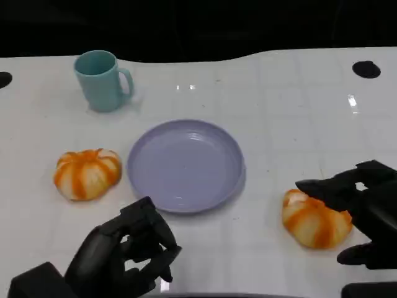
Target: Grasp the bread from the table and place it into the plate.
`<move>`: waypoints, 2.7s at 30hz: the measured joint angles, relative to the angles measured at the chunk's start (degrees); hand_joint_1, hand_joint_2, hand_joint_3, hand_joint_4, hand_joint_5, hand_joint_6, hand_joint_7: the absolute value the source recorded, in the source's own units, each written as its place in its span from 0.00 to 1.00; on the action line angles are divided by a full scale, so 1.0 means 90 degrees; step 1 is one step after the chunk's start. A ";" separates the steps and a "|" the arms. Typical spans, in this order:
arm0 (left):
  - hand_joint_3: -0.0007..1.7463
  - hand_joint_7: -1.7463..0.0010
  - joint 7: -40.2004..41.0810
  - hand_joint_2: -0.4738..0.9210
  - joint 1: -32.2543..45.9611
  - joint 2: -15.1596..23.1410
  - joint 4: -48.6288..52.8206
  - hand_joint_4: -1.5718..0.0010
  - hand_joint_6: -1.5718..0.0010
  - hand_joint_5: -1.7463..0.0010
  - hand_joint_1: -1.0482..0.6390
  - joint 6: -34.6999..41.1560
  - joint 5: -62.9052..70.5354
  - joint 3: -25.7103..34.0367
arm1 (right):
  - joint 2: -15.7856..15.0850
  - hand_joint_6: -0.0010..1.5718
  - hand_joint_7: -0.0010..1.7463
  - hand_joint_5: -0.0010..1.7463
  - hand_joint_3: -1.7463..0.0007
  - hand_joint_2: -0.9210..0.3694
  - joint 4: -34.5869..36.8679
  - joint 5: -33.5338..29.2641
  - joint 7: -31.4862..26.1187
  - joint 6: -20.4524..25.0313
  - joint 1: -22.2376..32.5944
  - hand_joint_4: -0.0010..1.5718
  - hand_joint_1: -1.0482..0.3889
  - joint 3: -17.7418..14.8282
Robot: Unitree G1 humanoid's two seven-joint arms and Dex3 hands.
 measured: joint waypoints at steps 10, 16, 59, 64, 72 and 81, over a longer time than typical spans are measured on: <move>0.23 0.00 0.0015 1.00 0.0025 -0.0028 -0.0038 0.56 0.69 0.00 0.28 0.0008 0.0044 -0.0043 | 0.0235 0.27 0.02 0.28 0.99 0.06 0.1385 -0.0543 -0.0401 0.0015 -0.0686 0.08 0.41 0.0585; 0.23 0.00 0.0016 1.00 0.0040 -0.0042 -0.0040 0.56 0.69 0.00 0.28 -0.0002 0.0040 -0.0042 | 0.0418 0.28 0.01 0.20 1.00 0.01 0.2549 -0.0702 -0.0817 0.0017 -0.1255 0.13 0.38 0.0980; 0.23 0.01 0.0025 1.00 0.0151 -0.0086 -0.0273 0.58 0.71 0.00 0.29 0.0131 0.0060 -0.0054 | 0.1088 0.53 0.86 1.00 0.91 0.03 0.6986 -0.0885 -0.5717 -0.1383 -0.3376 0.60 0.57 0.2258; 0.23 0.01 0.0024 1.00 0.0152 -0.0084 -0.0276 0.58 0.71 0.00 0.29 0.0144 0.0044 -0.0045 | 0.1118 0.47 0.99 1.00 0.64 0.21 0.6967 -0.0496 -0.6031 -0.1839 -0.3382 0.60 0.58 0.2045; 0.23 0.01 0.0024 1.00 0.0196 -0.0069 -0.0293 0.58 0.72 0.00 0.29 0.0147 0.0026 -0.0038 | 0.1162 0.47 1.00 1.00 0.27 0.45 0.6314 -0.0041 -0.5971 -0.2096 -0.3310 0.63 0.62 0.1810; 0.23 0.01 0.0025 1.00 0.0204 -0.0063 -0.0330 0.59 0.71 0.00 0.29 0.0155 0.0047 -0.0051 | 0.1471 0.49 1.00 1.00 0.17 0.52 0.5656 0.0356 -0.5158 -0.2262 -0.3477 0.65 0.60 0.1683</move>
